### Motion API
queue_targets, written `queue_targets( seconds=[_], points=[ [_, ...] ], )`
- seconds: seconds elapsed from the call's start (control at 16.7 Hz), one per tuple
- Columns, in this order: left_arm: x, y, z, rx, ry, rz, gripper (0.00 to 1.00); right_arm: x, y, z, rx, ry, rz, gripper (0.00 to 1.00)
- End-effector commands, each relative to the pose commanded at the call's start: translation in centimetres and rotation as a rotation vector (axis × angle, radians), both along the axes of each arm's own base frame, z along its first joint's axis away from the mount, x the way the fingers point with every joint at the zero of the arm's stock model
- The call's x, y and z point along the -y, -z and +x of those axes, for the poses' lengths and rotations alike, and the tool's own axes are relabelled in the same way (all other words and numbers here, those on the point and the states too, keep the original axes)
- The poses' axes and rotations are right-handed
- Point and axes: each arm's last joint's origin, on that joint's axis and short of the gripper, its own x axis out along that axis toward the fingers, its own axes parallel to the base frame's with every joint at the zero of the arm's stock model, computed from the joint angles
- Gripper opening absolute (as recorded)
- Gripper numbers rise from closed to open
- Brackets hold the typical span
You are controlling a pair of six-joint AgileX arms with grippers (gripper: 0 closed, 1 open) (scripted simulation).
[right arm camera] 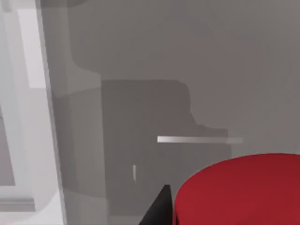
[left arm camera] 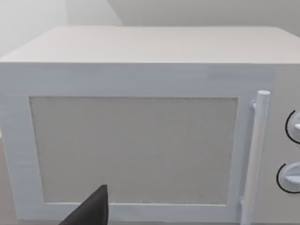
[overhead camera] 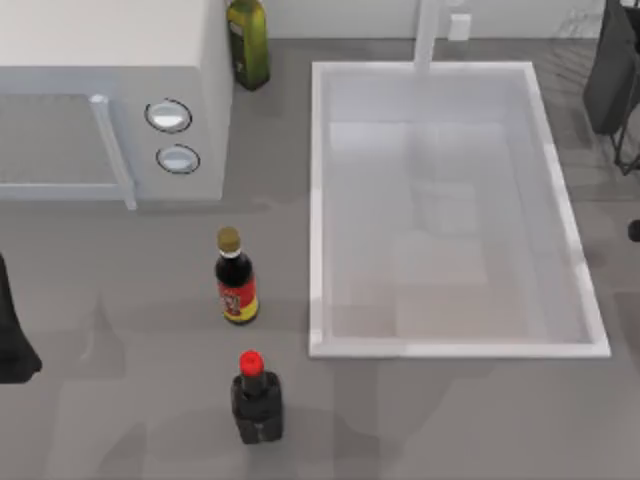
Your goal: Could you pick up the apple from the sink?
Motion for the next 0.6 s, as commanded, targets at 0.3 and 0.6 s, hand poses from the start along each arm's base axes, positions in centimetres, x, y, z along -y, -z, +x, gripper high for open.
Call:
queue_targets(
  seconds=[0.3, 0.6],
  points=[
    [0.00, 0.00, 0.00, 0.000, 0.000, 0.000, 1.00, 0.00, 0.00, 0.00, 0.000, 0.000, 0.000, 1.00],
    [0.00, 0.00, 0.00, 0.000, 0.000, 0.000, 1.00, 0.00, 0.00, 0.00, 0.000, 0.000, 0.000, 1.00]
  ],
)
